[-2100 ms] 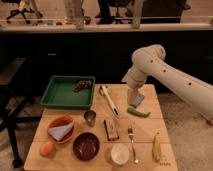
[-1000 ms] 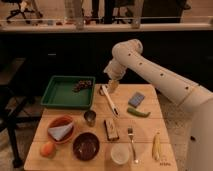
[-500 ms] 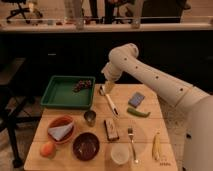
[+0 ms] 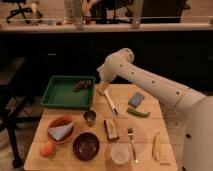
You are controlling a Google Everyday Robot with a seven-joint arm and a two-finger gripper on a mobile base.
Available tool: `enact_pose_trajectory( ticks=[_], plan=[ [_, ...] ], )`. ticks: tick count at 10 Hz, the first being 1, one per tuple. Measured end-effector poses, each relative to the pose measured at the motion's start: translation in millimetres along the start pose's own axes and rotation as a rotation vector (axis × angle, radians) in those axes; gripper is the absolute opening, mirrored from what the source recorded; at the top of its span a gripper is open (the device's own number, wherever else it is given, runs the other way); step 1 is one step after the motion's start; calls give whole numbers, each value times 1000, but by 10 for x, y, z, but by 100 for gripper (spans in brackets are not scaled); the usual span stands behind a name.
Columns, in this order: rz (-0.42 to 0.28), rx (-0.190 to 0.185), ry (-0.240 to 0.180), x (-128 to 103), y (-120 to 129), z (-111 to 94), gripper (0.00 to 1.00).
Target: Place grapes in purple bowl
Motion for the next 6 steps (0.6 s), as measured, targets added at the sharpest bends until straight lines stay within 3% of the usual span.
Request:
enact_pose_trajectory(
  ticks=[2,6],
  plan=[
    [-39,-17,-29,-117,-59,110,80],
    [-39,-18,-29,-113,-60,112,80]
  ],
)
